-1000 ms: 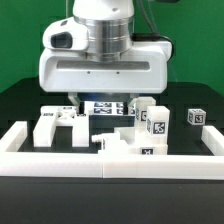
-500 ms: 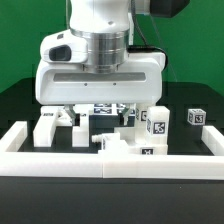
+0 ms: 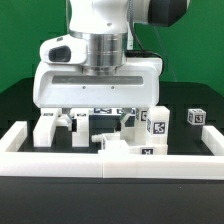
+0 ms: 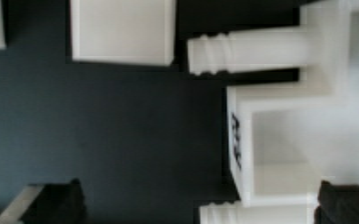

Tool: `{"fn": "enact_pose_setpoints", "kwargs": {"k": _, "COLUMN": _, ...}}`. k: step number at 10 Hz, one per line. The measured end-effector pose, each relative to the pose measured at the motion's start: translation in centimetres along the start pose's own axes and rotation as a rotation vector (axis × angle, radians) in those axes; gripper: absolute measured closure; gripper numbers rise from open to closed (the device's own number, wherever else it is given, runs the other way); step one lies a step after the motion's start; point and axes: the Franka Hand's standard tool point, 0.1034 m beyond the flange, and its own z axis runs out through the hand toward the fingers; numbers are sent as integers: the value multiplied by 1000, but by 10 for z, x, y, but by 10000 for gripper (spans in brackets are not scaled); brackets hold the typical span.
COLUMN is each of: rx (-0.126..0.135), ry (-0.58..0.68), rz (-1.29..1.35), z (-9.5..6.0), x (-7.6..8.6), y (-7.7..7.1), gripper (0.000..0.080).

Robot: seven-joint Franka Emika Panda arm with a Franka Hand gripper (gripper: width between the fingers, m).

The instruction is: Assemble chair

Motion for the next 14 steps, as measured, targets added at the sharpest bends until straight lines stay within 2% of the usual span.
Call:
{"fn": "enact_pose_setpoints", "kwargs": {"k": 7, "rx": -1, "ry": 4, "rz": -4, "z": -2, "x": 1, "y": 2, "gripper": 150}}
{"fn": "enact_pose_setpoints", "kwargs": {"k": 11, "rx": -5, "ry": 10, "rz": -12, "z": -9, "x": -3, "y": 17, "gripper": 150}}
{"fn": "enact_pose_setpoints", "kwargs": {"k": 14, "rx": -5, "ry": 10, "rz": -6, "z": -9, "x": -3, "y": 17, "gripper": 150}}
